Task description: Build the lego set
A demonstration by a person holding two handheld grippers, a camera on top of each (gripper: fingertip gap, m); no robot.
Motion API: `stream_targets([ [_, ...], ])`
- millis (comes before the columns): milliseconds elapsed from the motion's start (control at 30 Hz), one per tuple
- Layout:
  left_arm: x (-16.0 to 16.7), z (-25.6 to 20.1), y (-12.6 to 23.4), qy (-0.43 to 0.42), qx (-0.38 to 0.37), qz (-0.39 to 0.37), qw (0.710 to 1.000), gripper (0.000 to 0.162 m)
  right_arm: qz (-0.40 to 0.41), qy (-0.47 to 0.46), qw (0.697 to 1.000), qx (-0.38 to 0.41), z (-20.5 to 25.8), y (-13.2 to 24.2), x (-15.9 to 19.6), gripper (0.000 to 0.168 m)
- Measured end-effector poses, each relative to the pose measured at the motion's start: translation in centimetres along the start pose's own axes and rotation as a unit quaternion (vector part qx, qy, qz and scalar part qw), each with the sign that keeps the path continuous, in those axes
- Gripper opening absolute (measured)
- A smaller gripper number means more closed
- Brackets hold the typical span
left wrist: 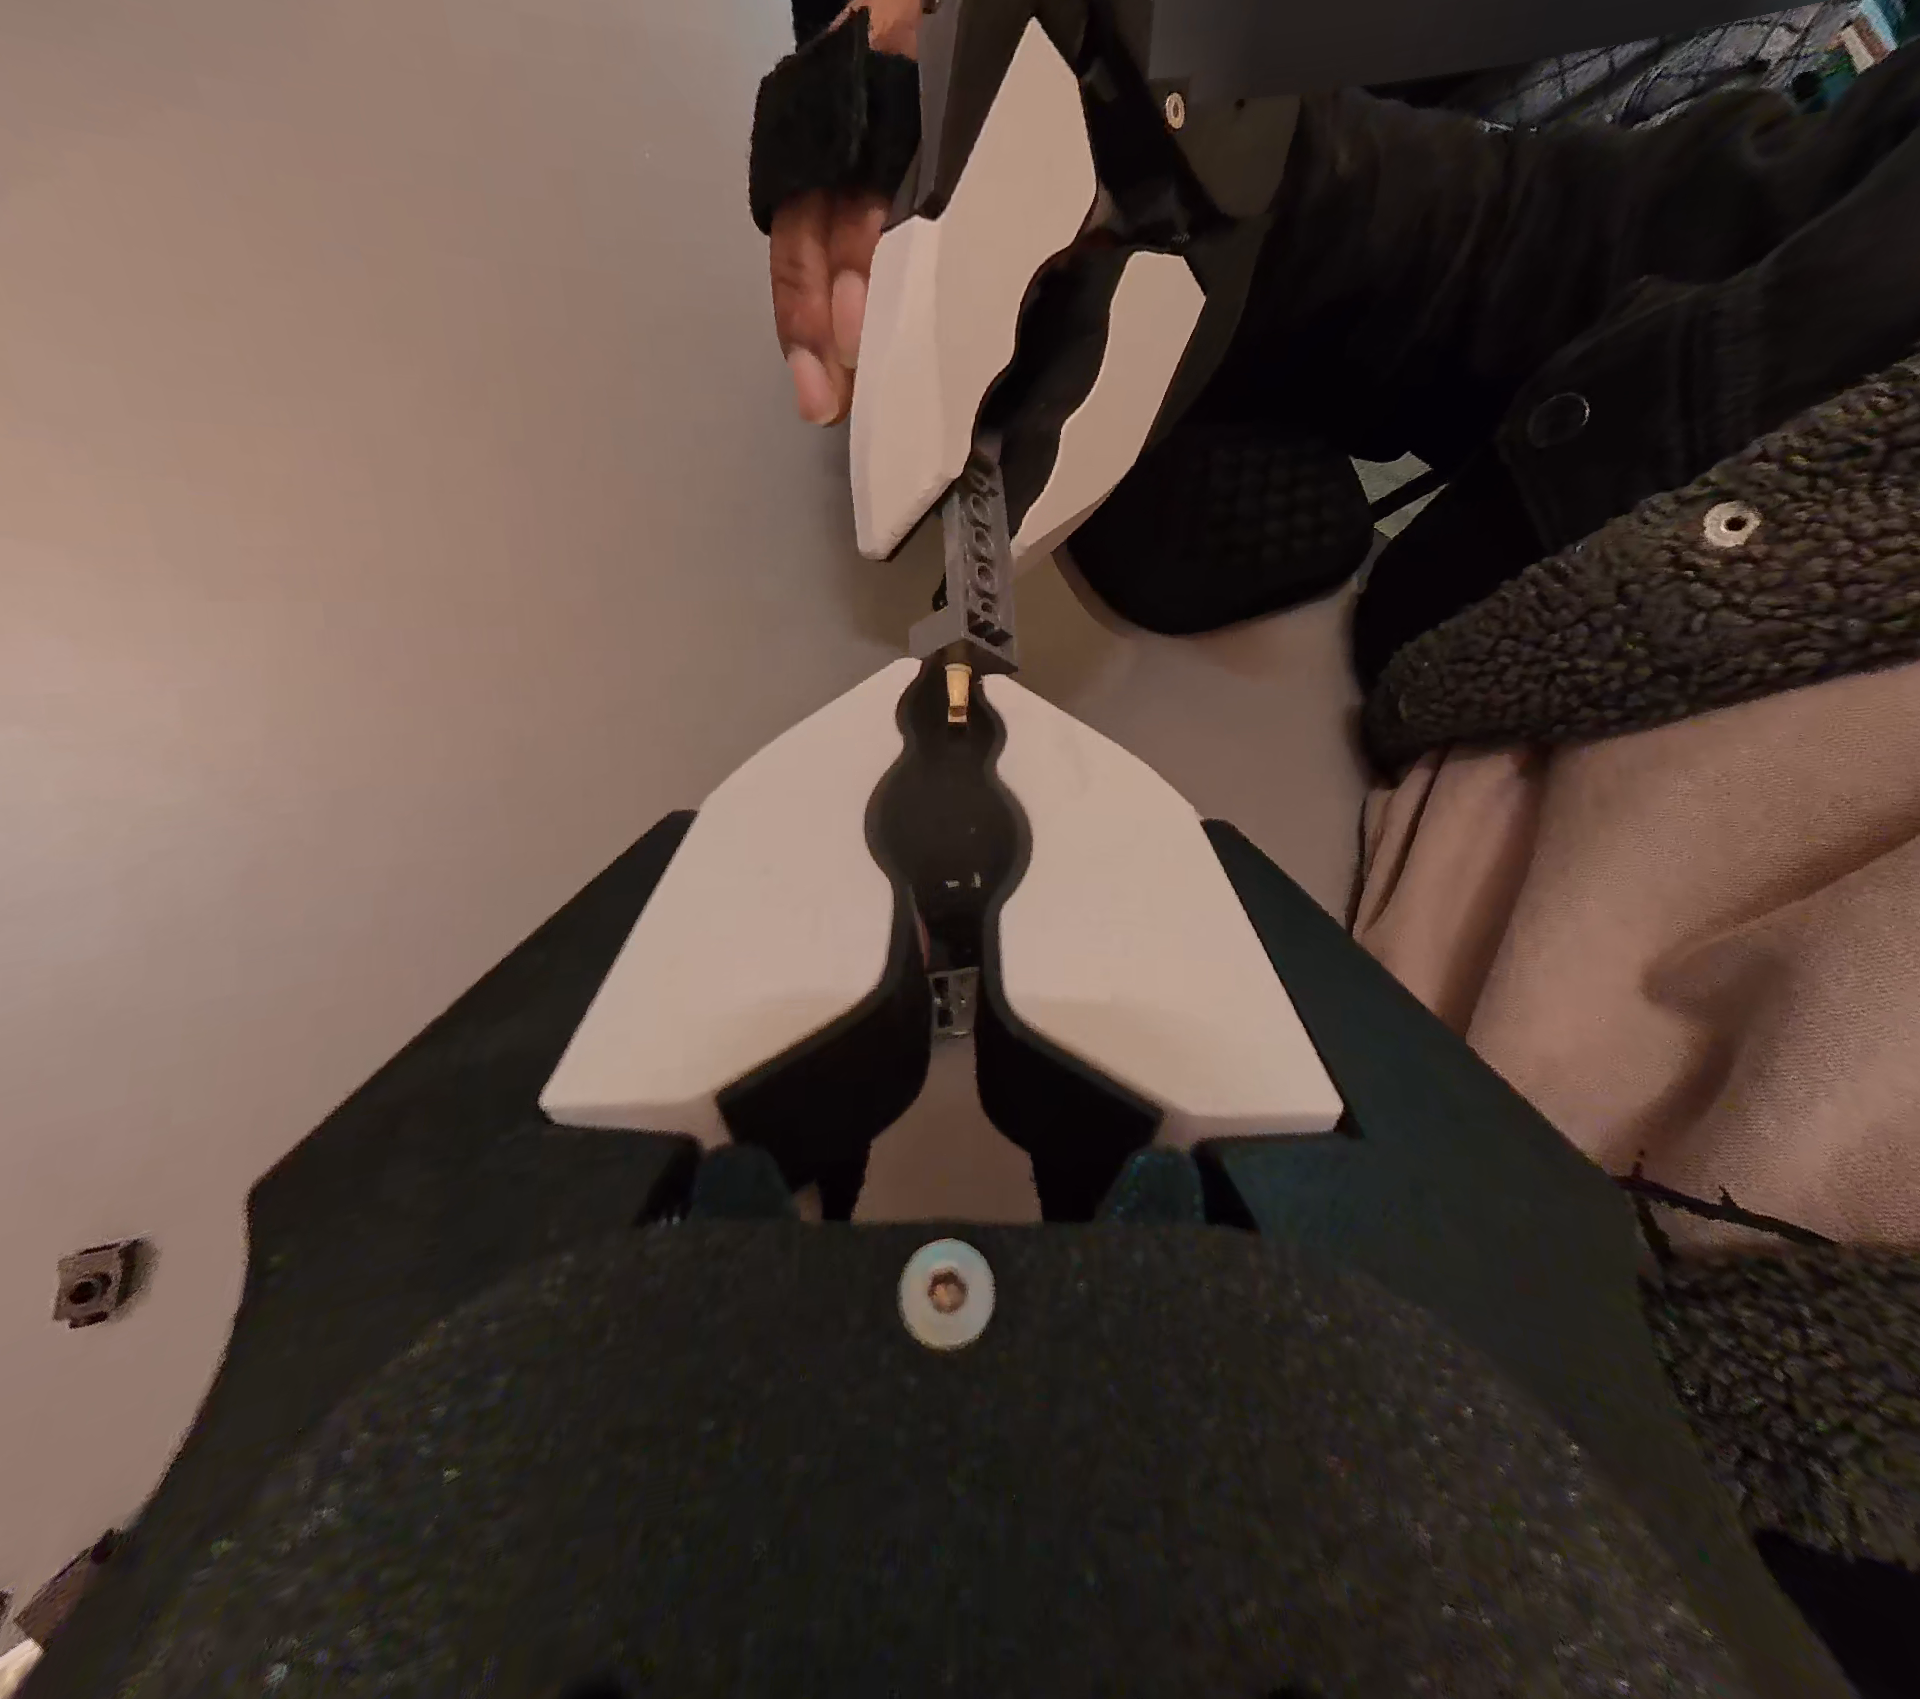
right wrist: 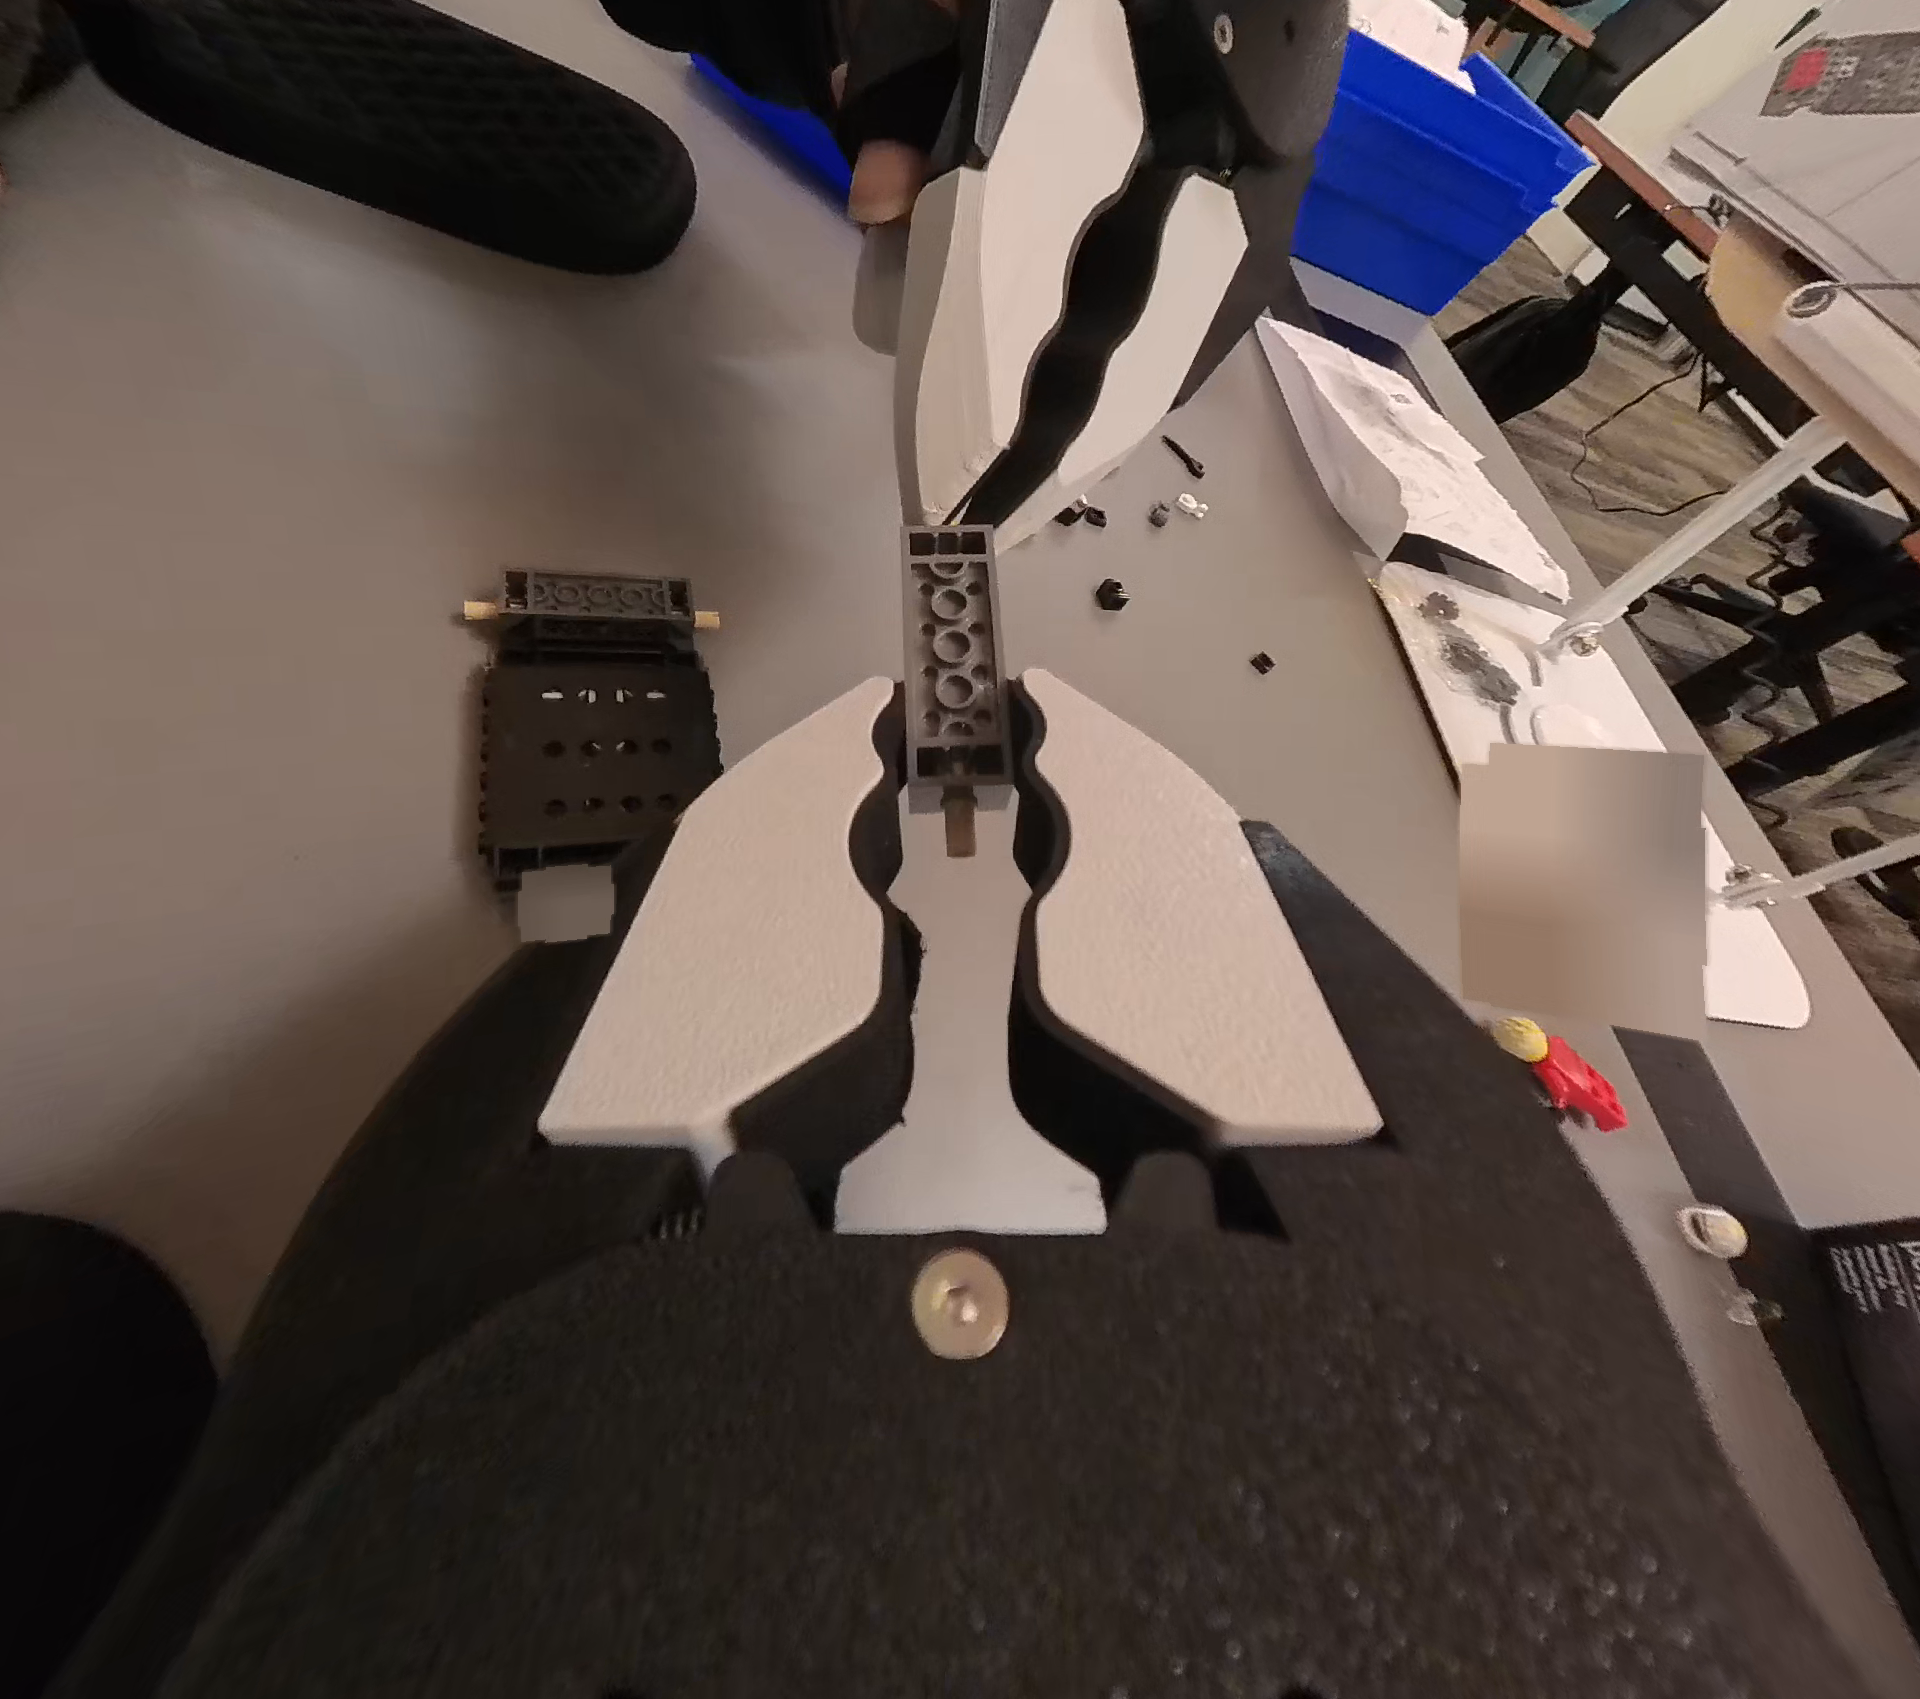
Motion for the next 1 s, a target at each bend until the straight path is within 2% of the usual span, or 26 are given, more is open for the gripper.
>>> stream_targets([
  [100,-0.5,-0.1,0.6,-0.034,-0.019,-0.031,0.999,0.006,-0.013,-0.033,0.999,0.003,-0.4,-0.1,-0.1,0.017],
  [200,-0.5,-0.4,0.9,-0.104,-0.074,-0.058,0.99,0.028,-0.008,-0.071,0.997,-0.005,-0.6,-0.2,0.4,0.017],
  [300,0.0,-1.0,0.3,-0.163,-0.122,-0.068,0.977,0.034,-0.011,-0.122,0.992,-0.041,-0.2,-0.6,0.1,0.017],
  [367,0.4,-1.2,-0.2,-0.18,-0.144,-0.067,0.971,0.031,-0.007,-0.13,0.99,-0.056,0.3,-1.1,-0.2,0.017],
  [433,0.9,-1.3,-0.5,-0.191,-0.164,-0.059,0.966,0.017,-0.005,-0.125,0.99,-0.063,0.7,-1.4,-0.5,0.017],
  [600,1.6,-2.1,0.0,-0.172,-0.172,-0.087,0.966,0.017,-0.013,-0.122,0.99,-0.073,1.2,-1.8,-1.4,0.017],
  [767,3.4,-1.4,0.8,-0.093,-0.144,-0.155,0.973,0.018,0.005,-0.127,0.991,-0.05,1.1,-2.6,-1.3,0.022],
  [833,4.2,-1.3,0.8,-0.101,-0.144,-0.171,0.969,0.018,0.011,-0.141,0.988,-0.058,1.5,-3.2,-1.3,0.024],
  [1000,5.1,-1.1,0.6,-0.123,-0.138,-0.157,0.97,0.018,0.047,-0.139,0.988,-0.05,2.3,-4.4,-1.0,0.018],
])
Point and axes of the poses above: each gripper's, where its closed fingertips meet, y back along the fingers, x out of its underside, z = x × y across the jaws, the point moved 4 cm from there along y, back along the fingers, and after that the axes turned 2 degrees about -x, right-handed, at the moved point
